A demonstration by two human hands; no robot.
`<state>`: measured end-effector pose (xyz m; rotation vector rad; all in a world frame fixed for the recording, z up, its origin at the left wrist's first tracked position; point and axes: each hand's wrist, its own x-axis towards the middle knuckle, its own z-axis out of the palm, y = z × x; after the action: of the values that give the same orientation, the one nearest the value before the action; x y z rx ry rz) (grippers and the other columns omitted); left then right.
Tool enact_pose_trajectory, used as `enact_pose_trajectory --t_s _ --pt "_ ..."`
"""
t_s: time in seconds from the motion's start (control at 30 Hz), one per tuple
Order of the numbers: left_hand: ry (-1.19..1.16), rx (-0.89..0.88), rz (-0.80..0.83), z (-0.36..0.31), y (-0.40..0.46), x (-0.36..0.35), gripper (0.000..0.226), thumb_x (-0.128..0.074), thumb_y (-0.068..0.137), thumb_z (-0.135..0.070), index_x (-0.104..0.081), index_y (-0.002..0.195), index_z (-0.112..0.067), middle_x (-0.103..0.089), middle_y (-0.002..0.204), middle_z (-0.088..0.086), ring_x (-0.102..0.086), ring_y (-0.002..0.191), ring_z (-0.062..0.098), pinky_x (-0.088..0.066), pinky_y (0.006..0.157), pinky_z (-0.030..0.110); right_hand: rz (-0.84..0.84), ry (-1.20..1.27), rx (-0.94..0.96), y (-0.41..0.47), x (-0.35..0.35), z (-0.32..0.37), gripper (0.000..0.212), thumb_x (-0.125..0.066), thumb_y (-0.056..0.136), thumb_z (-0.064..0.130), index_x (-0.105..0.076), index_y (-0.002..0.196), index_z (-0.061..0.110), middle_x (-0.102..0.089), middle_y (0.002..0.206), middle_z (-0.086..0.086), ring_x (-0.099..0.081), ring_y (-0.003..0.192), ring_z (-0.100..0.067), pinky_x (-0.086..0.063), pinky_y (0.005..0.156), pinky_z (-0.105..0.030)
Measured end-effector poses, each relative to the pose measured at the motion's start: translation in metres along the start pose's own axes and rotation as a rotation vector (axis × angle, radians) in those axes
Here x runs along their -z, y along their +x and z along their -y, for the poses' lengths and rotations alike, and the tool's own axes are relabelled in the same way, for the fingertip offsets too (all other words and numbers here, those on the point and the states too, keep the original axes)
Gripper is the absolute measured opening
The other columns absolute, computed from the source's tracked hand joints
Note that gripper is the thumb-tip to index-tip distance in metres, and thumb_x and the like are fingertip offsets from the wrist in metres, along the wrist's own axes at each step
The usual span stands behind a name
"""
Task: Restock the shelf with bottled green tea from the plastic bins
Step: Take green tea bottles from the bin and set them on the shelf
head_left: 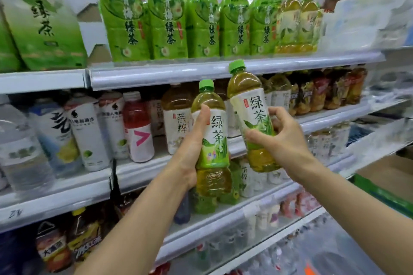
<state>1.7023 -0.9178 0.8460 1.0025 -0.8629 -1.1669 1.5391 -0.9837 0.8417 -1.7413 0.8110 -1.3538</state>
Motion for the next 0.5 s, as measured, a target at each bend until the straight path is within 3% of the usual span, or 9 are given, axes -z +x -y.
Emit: enact_pose_trajectory --t_s 0.13,0.3,0.4,0.5 --pt "0.052 -0.048 -0.006 -0.003 0.034 -0.028 0.074 -0.059 0.062 -0.071 -0.070 0.112 -0.017 -0.077 0.100 0.013 -0.073 0.085 0.026 -0.060 0.076 0.040 0.015 0.020 0.049 0.035 0.021 -0.012 0.048 -0.083 0.074 0.017 -0.051 0.106 0.034 -0.067 0.101 0.005 -0.068 0.086 -0.006 -0.057 0.068 -0.021" --pt "0.046 -0.149 -0.010 -0.006 0.074 -0.076 0.066 -0.058 0.074 -0.064 -0.065 0.118 -0.016 -0.076 0.104 0.016 -0.075 0.093 0.034 -0.064 0.072 0.042 0.038 0.036 0.104 0.082 0.065 -0.026 0.050 -0.079 0.078 0.022 -0.051 0.119 0.027 -0.067 0.105 0.010 -0.064 0.087 0.006 -0.052 0.068 -0.010" --pt "0.032 -0.209 -0.064 -0.003 0.101 -0.108 0.077 -0.061 0.068 -0.064 -0.061 0.127 -0.014 -0.075 0.101 0.019 -0.075 0.076 0.029 -0.063 0.061 0.039 0.058 0.035 0.163 0.117 0.097 -0.035 0.045 -0.077 0.080 0.022 -0.052 0.118 0.025 -0.064 0.102 0.015 -0.059 0.083 0.018 -0.045 0.063 -0.002" --pt "0.000 -0.221 -0.109 0.002 0.128 -0.147 0.078 -0.062 0.065 -0.064 -0.064 0.122 -0.011 -0.077 0.089 0.015 -0.074 0.068 0.026 -0.061 0.056 0.038 0.093 0.053 0.192 0.154 0.133 -0.045 0.041 -0.077 0.080 0.023 -0.054 0.114 0.025 -0.065 0.101 0.013 -0.059 0.081 0.017 -0.045 0.062 -0.003"
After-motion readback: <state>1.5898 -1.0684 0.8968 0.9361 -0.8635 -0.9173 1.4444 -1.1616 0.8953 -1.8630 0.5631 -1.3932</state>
